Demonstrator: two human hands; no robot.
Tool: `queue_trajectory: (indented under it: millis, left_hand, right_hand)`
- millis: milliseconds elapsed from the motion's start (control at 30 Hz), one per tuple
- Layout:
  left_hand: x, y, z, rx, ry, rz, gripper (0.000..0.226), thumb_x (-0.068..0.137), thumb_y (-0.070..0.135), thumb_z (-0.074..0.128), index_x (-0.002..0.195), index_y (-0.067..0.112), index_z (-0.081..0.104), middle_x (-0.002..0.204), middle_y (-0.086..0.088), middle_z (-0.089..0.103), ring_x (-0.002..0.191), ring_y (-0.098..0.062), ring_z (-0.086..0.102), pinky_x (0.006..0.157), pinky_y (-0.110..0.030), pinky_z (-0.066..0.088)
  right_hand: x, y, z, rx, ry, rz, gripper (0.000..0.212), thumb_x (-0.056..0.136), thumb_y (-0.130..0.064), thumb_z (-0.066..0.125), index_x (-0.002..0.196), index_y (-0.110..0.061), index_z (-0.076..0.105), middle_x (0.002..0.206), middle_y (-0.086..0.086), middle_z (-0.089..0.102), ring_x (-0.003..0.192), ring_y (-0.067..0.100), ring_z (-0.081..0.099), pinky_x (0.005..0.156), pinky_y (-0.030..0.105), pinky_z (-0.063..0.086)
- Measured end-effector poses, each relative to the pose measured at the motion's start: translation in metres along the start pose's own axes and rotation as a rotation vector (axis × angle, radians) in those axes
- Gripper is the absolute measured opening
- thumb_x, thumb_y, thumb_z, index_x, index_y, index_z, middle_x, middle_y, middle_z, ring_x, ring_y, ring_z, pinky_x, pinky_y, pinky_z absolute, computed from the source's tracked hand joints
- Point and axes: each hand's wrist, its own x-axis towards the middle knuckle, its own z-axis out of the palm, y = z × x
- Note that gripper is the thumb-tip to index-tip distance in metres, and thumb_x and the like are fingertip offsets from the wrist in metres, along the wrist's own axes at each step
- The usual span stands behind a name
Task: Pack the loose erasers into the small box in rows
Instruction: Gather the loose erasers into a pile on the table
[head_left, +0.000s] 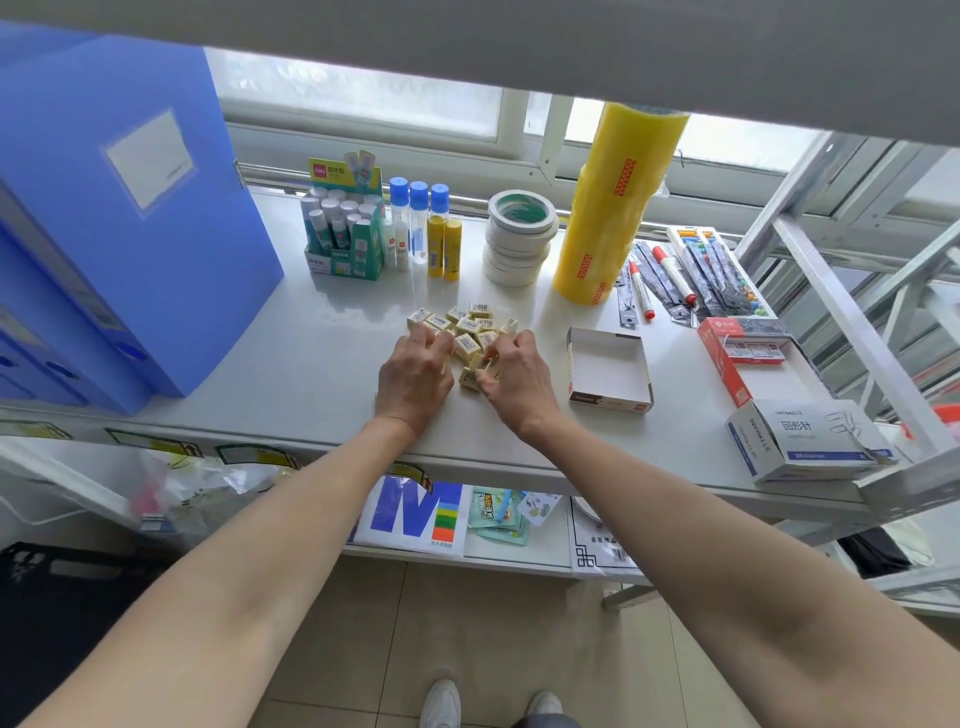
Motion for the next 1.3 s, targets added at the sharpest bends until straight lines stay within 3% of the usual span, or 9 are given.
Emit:
queue_trajectory:
  millis: [133,300,467,667,733,833,967,1133,1300]
  left_hand:
    - [0.008,-0.010,0.004,-0.149,0.028,-0.096,0.019,0.078,0.004,0.070,0.096,0.007,0.062,0.097,-0.015,0.057,0.079,-0.032,0.060,0.064,-0.038,0.054]
    - [0.020,-0.007,0.005,-0.415,0.148,-0.418,0.019,0.082,0.007,0.067,0.101,0.008,0.063,0.101,-0.012,0.059,0.083,-0.025,0.060,0.073,-0.030,0.050]
    - [0.037,-0.006,0.001,-0.867,0.345,-0.813,0.020,0.084,0.006,0.067,0.103,0.006,0.063,0.093,-0.006,0.061,0.079,-0.021,0.061,0.052,-0.009,0.047]
    - [0.053,0.001,0.001,-1.405,0.482,-1.041,0.018,0.081,-0.001,0.065,0.090,0.013,0.058,0.080,-0.006,0.057,0.062,-0.017,0.056,0.047,-0.023,0.048]
    - [0.055,0.011,-0.003,-1.563,0.474,-1.092,0.016,0.084,0.001,0.066,0.087,0.014,0.057,0.076,-0.004,0.056,0.061,-0.016,0.054,0.049,-0.025,0.049]
    - [0.056,0.018,-0.006,-1.784,0.439,-1.171,0.012,0.089,0.007,0.065,0.096,0.010,0.056,0.077,-0.006,0.054,0.063,-0.018,0.056,0.059,-0.030,0.054]
    - [0.052,0.020,-0.010,-2.019,0.288,-1.201,0.013,0.093,0.020,0.061,0.101,0.011,0.059,0.087,-0.011,0.060,0.078,-0.024,0.062,0.074,-0.040,0.059]
    - [0.050,0.033,-0.022,-2.163,0.220,-1.170,0.013,0.096,0.020,0.053,0.092,0.013,0.062,0.078,-0.009,0.061,0.071,-0.024,0.063,0.071,-0.037,0.058]
    - [0.049,0.056,-0.036,-2.212,0.172,-1.190,0.027,0.098,0.023,0.046,0.077,0.009,0.057,0.055,-0.011,0.061,0.055,-0.025,0.063,0.048,-0.036,0.057]
  right_hand:
    - [0.004,0.001,0.002,0.095,0.013,0.073,0.029,0.092,-0.022,0.061,0.118,-0.012,0.059,0.119,0.011,0.048,0.098,0.026,0.059,0.096,0.033,0.045]
    - [0.008,0.004,0.005,0.250,0.065,0.152,0.026,0.092,-0.021,0.059,0.116,-0.013,0.062,0.111,0.012,0.055,0.094,0.023,0.060,0.095,0.039,0.049]
    - [0.010,0.000,0.005,0.394,0.149,0.168,0.018,0.091,-0.023,0.059,0.106,-0.015,0.066,0.100,0.009,0.059,0.087,0.019,0.061,0.084,0.043,0.055]
    - [0.013,-0.021,0.004,0.644,0.043,0.107,0.017,0.089,-0.014,0.060,0.100,-0.010,0.072,0.097,0.014,0.066,0.076,0.022,0.066,0.066,0.039,0.061]
    - [0.012,-0.030,0.006,0.679,0.033,0.054,0.017,0.087,-0.013,0.060,0.097,-0.010,0.073,0.097,0.017,0.066,0.074,0.023,0.065,0.064,0.037,0.061]
    - [0.013,-0.037,0.007,0.593,0.089,0.005,0.016,0.087,-0.015,0.061,0.096,-0.018,0.073,0.100,0.011,0.060,0.082,0.020,0.061,0.080,0.036,0.057]
    - [0.016,-0.035,0.001,0.459,0.126,-0.090,0.014,0.086,-0.013,0.065,0.097,-0.015,0.073,0.099,0.008,0.051,0.076,0.011,0.052,0.072,0.011,0.044]
    - [0.016,-0.034,-0.005,0.437,0.197,-0.109,0.009,0.086,-0.014,0.062,0.095,-0.014,0.063,0.097,0.008,0.052,0.085,0.019,0.057,0.074,0.030,0.053]
    - [0.015,-0.027,-0.012,0.458,0.149,-0.128,0.016,0.084,-0.013,0.061,0.099,-0.016,0.067,0.096,0.005,0.063,0.083,0.020,0.063,0.078,0.041,0.056]
